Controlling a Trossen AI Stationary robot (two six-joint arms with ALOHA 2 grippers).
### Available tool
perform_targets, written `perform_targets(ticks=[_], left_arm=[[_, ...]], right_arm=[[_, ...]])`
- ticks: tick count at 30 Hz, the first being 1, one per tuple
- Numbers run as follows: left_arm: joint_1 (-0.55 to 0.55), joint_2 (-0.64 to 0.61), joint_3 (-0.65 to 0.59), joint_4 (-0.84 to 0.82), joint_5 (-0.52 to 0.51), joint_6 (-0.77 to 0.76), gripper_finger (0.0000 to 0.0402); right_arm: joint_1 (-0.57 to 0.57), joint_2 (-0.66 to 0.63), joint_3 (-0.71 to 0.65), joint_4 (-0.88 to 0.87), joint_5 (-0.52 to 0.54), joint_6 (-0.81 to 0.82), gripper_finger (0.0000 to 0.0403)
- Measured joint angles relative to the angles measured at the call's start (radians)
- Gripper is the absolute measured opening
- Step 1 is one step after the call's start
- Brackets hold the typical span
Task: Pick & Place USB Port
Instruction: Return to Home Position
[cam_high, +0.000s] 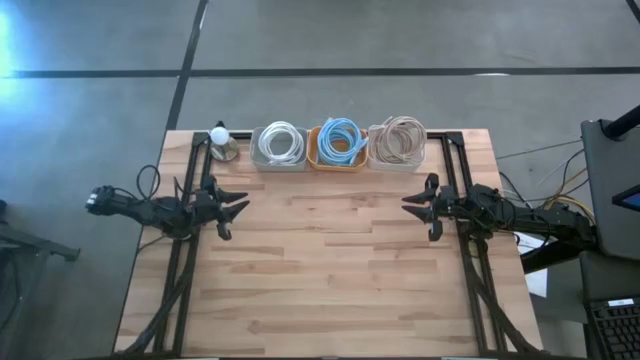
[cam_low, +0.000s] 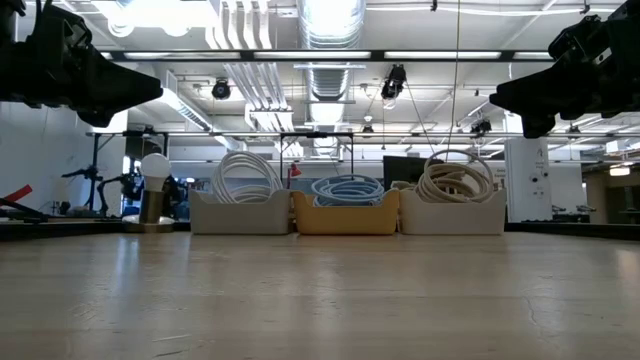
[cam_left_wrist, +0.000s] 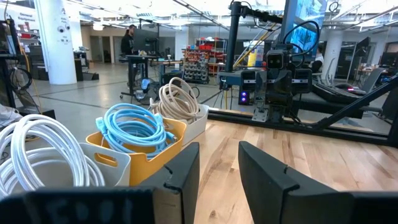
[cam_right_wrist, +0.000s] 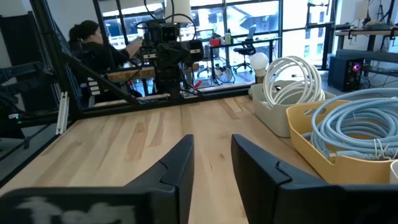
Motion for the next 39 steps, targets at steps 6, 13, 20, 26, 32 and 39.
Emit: perform_targets(ticks=[6, 13, 20, 26, 32, 39], left_arm=[[0.0, 0.0, 0.0, 0.0, 0.0, 0.0, 0.0117], [0.0, 0.0, 0.0, 0.0, 0.0, 0.0, 0.0117], [0.0, 0.0, 0.0, 0.0, 0.0, 0.0, 0.0117], [0.0, 0.0, 0.0, 0.0, 0.0, 0.0, 0.0117], [0.0, 0.0, 0.0, 0.0, 0.0, 0.0, 0.0117], [0.0, 0.0, 0.0, 0.0, 0.0, 0.0, 0.0117]], right_arm=[[0.0, 0.0, 0.0, 0.0, 0.0, 0.0, 0.0094], [0.0, 0.0, 0.0, 0.0, 0.0, 0.0, 0.0087], [0.0, 0.0, 0.0, 0.0, 0.0, 0.0, 0.0079], [0.0, 0.0, 0.0, 0.0, 0.0, 0.0, 0.0081], [0.0, 0.0, 0.0, 0.0, 0.0, 0.0, 0.0091], [0.0, 0.0, 0.0, 0.0, 0.0, 0.0, 0.0098]])
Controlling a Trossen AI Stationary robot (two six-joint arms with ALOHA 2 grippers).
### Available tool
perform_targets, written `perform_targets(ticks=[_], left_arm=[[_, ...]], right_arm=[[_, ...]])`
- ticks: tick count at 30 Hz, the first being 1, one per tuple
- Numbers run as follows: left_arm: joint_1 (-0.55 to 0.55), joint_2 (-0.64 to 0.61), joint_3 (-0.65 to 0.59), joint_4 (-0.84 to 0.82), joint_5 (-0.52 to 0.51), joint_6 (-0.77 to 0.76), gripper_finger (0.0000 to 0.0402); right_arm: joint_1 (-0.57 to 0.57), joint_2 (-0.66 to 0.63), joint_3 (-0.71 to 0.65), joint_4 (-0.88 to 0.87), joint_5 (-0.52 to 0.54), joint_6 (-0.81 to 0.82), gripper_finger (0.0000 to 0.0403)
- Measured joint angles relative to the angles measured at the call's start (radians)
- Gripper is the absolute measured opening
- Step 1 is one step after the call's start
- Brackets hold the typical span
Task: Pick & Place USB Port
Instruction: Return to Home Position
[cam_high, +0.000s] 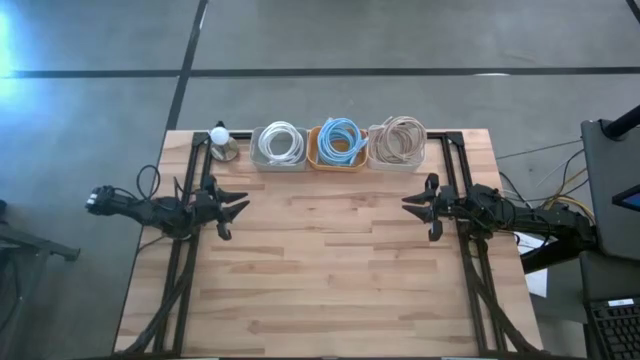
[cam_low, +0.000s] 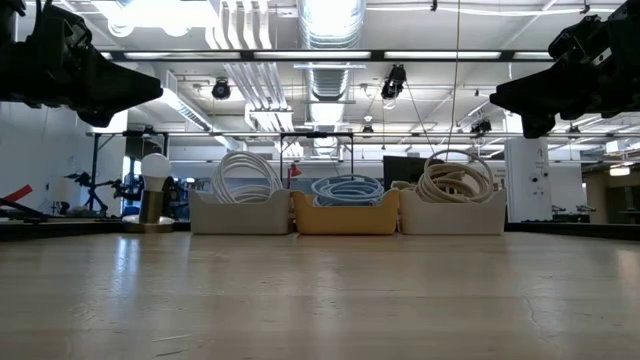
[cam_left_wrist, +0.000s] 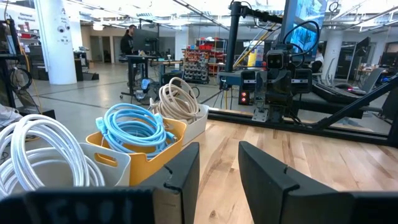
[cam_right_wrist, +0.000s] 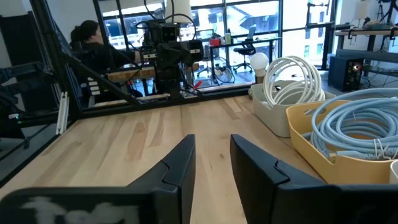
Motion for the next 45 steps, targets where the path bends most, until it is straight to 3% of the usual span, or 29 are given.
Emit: perform_targets(ticks=[22, 45], left_arm=[[0.0, 0.0, 0.0, 0.0, 0.0, 0.0, 0.0117], [0.0, 0.0, 0.0, 0.0, 0.0, 0.0, 0.0117]], right_arm=[[0.0, 0.0, 0.0, 0.0, 0.0, 0.0, 0.0068], [0.0, 0.0, 0.0, 0.0, 0.0, 0.0, 0.0086]])
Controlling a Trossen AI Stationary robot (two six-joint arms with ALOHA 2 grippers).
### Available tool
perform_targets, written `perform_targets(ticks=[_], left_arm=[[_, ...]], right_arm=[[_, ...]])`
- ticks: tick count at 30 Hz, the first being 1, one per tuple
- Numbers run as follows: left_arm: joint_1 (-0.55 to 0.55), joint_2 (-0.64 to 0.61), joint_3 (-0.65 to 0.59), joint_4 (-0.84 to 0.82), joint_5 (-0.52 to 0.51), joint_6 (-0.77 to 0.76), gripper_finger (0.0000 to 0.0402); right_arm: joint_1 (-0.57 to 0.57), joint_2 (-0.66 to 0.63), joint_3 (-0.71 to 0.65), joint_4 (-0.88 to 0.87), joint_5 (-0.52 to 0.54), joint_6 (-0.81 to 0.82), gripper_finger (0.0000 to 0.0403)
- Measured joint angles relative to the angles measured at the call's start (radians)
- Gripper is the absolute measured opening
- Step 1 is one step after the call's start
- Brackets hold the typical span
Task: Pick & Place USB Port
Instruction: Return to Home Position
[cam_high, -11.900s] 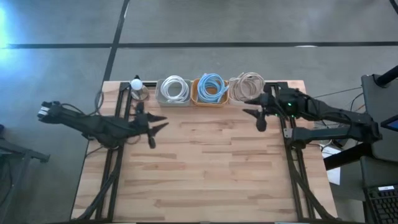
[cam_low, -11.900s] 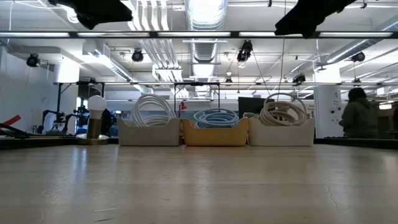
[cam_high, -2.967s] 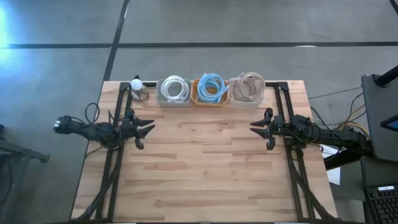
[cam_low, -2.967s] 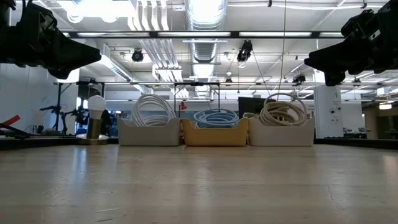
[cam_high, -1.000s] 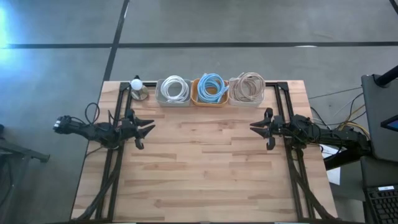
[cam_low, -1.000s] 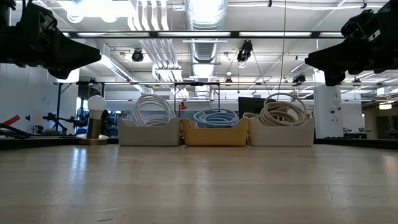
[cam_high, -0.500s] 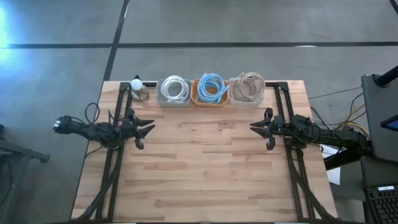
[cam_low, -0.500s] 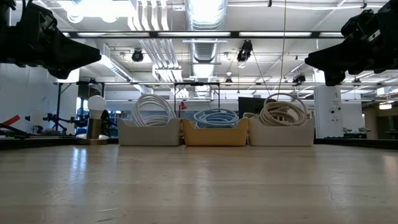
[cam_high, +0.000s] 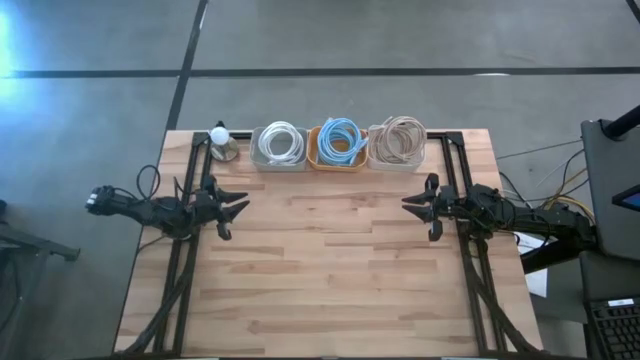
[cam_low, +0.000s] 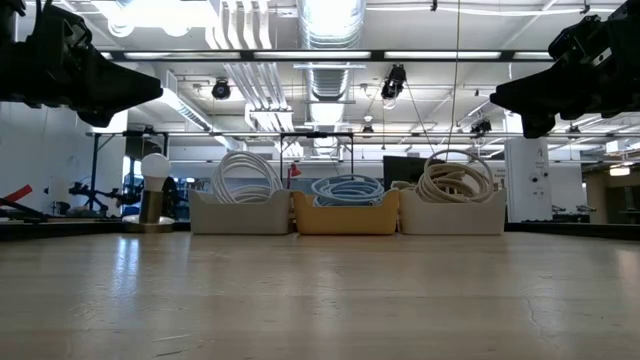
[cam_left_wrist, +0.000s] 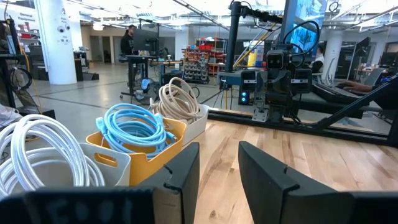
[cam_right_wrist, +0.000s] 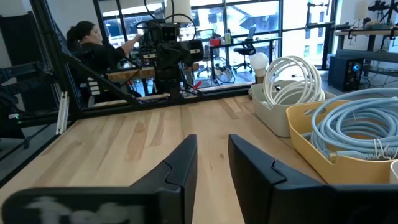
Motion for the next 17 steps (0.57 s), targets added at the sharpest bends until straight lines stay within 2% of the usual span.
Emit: perform_targets(ticks=[10, 17], left_arm=[[0.0, 0.0, 0.0, 0.0, 0.0, 0.0, 0.0117], [0.0, 0.0, 0.0, 0.0, 0.0, 0.0, 0.0117]], right_arm=[[0.0, 0.0, 0.0, 0.0, 0.0, 0.0, 0.0068], [0.0, 0.0, 0.0, 0.0, 0.0, 0.0, 0.0078]])
